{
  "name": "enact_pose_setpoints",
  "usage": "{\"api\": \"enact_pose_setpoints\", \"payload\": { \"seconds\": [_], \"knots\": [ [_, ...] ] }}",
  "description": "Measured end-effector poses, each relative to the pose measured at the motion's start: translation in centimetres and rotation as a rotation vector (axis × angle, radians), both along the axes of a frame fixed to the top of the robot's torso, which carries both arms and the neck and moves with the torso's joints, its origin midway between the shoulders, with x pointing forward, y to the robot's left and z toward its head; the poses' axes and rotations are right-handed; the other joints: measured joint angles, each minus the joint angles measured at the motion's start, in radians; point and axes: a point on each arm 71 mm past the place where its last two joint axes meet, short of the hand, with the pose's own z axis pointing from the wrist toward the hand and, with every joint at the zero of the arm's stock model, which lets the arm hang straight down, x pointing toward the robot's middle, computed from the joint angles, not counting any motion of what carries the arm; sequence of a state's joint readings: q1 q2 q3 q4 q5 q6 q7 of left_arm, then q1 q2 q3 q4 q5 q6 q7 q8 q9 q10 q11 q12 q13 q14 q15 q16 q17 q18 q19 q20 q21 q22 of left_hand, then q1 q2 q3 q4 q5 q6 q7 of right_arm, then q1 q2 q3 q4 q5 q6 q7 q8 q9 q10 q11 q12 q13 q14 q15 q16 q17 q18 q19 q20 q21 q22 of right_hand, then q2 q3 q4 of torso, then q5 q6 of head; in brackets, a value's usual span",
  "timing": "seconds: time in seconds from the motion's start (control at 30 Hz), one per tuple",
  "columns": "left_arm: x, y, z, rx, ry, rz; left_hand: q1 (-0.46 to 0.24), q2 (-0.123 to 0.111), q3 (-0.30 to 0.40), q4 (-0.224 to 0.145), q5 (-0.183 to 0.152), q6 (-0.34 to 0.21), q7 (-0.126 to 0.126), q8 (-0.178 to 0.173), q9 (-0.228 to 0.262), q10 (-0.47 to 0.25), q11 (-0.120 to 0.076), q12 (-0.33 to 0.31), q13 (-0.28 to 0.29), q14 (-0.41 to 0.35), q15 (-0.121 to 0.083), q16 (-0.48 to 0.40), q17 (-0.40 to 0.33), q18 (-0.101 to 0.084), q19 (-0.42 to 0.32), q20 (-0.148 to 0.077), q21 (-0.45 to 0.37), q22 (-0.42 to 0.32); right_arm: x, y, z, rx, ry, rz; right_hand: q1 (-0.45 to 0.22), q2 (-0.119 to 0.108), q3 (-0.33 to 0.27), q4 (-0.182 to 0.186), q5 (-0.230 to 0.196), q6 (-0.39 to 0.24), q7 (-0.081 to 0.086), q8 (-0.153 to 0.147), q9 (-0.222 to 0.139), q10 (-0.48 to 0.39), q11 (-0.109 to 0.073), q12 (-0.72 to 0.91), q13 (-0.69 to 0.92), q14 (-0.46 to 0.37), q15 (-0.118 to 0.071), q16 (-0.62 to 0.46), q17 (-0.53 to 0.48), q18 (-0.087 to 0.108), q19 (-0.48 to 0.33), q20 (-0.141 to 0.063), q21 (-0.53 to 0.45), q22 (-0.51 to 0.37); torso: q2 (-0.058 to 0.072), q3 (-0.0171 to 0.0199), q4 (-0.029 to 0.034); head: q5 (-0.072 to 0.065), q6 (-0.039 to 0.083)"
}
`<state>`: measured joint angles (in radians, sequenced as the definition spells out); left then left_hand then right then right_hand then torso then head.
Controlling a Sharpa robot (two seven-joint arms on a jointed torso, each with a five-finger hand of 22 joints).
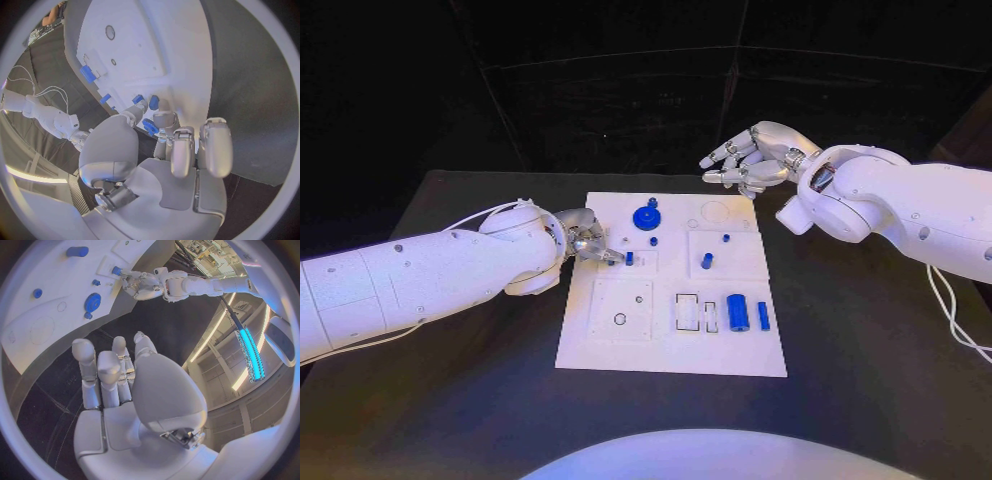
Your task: Assemble the parts on the task board
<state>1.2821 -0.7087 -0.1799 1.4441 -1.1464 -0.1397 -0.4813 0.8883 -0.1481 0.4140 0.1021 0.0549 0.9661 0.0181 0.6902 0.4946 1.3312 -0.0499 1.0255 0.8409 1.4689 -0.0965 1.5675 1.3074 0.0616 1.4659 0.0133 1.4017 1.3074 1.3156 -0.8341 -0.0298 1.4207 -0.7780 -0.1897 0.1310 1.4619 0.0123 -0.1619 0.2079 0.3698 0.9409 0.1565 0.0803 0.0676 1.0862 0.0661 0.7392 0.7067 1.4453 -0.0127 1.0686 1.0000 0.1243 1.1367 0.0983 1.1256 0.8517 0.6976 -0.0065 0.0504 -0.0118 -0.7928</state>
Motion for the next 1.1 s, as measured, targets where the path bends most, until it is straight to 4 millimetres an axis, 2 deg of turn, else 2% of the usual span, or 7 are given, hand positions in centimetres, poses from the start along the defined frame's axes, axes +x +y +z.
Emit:
{"api": "enact_pose_setpoints", "payload": {
  "seconds": [0.2,0.4,0.57,0.7,0.83,0.97,1.1],
  "knots": [
    [0.1,0.7,0.2,-0.045,-0.017,0.027,-0.017,0.006,-0.095,0.044,0.0,-0.042,0.02,-0.023,-0.018,-0.029,0.017,-0.035,-0.041,0.0,0.0,0.0,0.0,0.0,0.0,0.0,-0.031,0.0,0.0,0.0,0.0,0.0,0.0,-0.001,0.0,0.0,0.0,0.0,0.0,0.0,0.0,0.0,0.0,0.0,0.0,0.0,-0.001,0.0,0.0,-0.004,0.0,0.0,0.0,0.0,0.0,-0.001,0.0,0.0,0.001,-0.001,0.002],
    [0.0,1.0,0.4,-0.106,-0.031,0.045,0.025,0.02,-0.159,0.057,0.0,-0.104,0.05,-0.067,-0.051,-0.139,0.042,-0.177,-0.204,-0.002,0.02,0.0,0.0,0.0,0.0,0.01,-0.074,-0.006,0.0,-0.1,0.0,0.0,0.0,-0.002,0.0,0.0,0.0,0.0,0.0,0.0,0.0,0.0,0.0,0.0,0.0,0.0,-0.001,0.0,0.0,-0.006,-0.001,0.0,0.0,0.0,0.0,-0.002,0.0,-0.0002,0.001,-0.002,0.001],
    [-0.1,1.4,0.8,-0.158,-0.044,0.052,0.088,0.032,-0.192,0.053,0.0,-0.142,0.073,-0.087,-0.077,-0.203,0.065,-0.218,-0.237,-0.003,0.036,-0.045,0.0,0.021,-0.037,0.033,-0.193,-0.125,0.1,-0.1,0.0,-0.001,0.0,-0.004,0.0,0.0,0.0,0.0,0.0,0.0,0.0,0.0,0.0,0.0,0.0,0.0,-0.001,0.0,0.0,-0.006,-0.001,0.0,0.0,0.0,0.0,-0.002,0.0,-0.0003,0.001,-0.003,0.001],
    [0.2,1.0,1.3,-0.232,-0.083,0.013,0.223,0.07,-0.163,0.004,0.0,-0.204,0.118,-0.115,-0.107,-0.345,0.108,-0.308,-0.295,-0.092,0.078,-0.347,-0.177,0.103,-0.247,0.063,-0.629,-0.529,0.1,-0.2,0.0,-0.001,0.0,-0.005,0.0,0.0,0.0,0.0,0.0,0.0,0.0,0.0,0.0,0.0,0.0,0.0,-0.001,0.0,0.0,-0.006,-0.001,0.0,0.0,0.0,0.0,-0.002,0.0,-0.0004,0.001,-0.006,0.005],
    [0.7,-0.6,2.0,-0.331,-0.157,-0.078,0.372,0.086,-0.096,-0.075,0.0,-0.232,0.146,-0.154,-0.15,-0.441,0.137,-0.398,-0.366,-0.289,0.108,-0.636,-0.469,0.103,-0.339,0.093,-0.775,-0.633,0.2,-0.2,0.0,-0.002,0.0,-0.006,0.0,0.0,0.0,0.0,0.0,0.0,0.0,0.0,0.0,0.0,0.0,0.0,-0.001,0.0,0.0,-0.006,-0.001,0.0,-0.004,0.004,0.0,-0.002,0.0,-0.0003,0.001,-0.01,0.014],
    [1.3,-2.4,2.9,-0.401,-0.24,-0.182,0.445,0.057,-0.014,-0.137,0.0,-0.179,0.158,-0.249,-0.239,-0.441,0.154,-0.505,-0.485,-0.305,0.119,-0.674,-0.532,0.116,-0.333,0.104,-0.813,-0.664,0.2,0.1,-0.1,-0.001,-0.001,-0.003,0.0,0.0,0.0,0.0,0.004,0.0,0.0,0.0,0.0,0.0,0.0,0.0,-0.001,0.0,0.0,-0.006,-0.002,0.0,-0.004,0.004,-0.005,-0.005,0.001,-0.0003,-0.0008,-0.015,0.026],
    [1.9,-3.7,3.5,-0.399,-0.3,-0.268,0.429,0.025,0.005,-0.153,-0.002,-0.131,0.142,-0.316,-0.297,-0.418,0.146,-0.573,-0.57,-0.168,0.112,-0.503,-0.392,0.117,-0.258,0.1,-0.787,-0.661,0.2,0.1,-0.1,-0.001,-0.001,-0.003,0.0,0.0,0.0,0.0,0.005,0.0,0.0,0.0,0.0,0.0,0.0,0.0,-0.002,0.0,0.0,-0.006,-0.003,0.0,-0.004,0.004,-0.005,-0.005,0.001,0.0,-0.0025,-0.019,0.032]
  ]
}}
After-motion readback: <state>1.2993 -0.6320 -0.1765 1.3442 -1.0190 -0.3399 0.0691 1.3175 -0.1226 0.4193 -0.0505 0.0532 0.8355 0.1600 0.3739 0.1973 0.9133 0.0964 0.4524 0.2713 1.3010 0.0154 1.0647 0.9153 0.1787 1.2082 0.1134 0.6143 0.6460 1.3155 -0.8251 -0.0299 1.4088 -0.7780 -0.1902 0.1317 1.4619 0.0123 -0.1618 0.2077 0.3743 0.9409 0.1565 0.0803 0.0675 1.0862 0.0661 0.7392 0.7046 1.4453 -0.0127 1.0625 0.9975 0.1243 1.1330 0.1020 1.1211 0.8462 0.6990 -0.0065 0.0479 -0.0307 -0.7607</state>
